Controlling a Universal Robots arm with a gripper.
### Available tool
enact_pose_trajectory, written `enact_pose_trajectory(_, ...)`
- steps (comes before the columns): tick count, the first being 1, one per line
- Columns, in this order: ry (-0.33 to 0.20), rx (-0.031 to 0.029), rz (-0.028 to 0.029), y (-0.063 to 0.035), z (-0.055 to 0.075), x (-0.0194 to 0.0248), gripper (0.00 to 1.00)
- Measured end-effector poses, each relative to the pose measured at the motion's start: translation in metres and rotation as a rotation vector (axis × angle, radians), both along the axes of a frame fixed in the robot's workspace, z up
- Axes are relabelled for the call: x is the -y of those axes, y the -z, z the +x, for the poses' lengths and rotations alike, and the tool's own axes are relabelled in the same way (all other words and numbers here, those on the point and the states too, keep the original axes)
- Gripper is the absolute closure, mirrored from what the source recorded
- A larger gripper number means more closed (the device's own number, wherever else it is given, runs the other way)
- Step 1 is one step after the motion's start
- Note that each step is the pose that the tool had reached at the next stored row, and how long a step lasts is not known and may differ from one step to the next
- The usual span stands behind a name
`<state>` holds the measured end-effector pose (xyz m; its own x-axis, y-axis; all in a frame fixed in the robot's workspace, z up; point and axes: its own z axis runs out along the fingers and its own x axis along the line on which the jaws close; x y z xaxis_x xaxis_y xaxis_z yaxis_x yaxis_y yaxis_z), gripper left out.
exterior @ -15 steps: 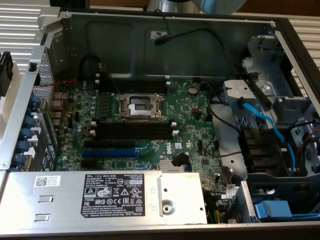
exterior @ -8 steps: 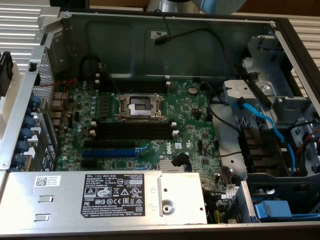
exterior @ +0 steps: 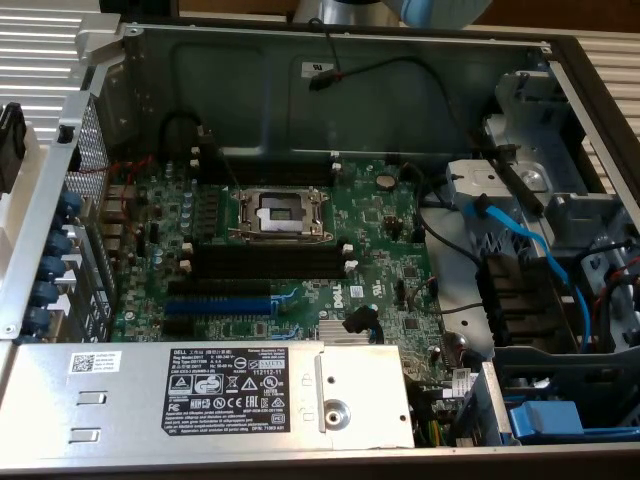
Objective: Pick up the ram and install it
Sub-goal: 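Pick up the ram and move it above insertion slot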
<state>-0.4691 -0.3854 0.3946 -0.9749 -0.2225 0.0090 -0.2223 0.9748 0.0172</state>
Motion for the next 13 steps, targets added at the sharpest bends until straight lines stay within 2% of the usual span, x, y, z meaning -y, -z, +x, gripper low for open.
enact_pose_trajectory(13,-0.236,0.0,0.0,0.0,0.0,0.0,0.9)
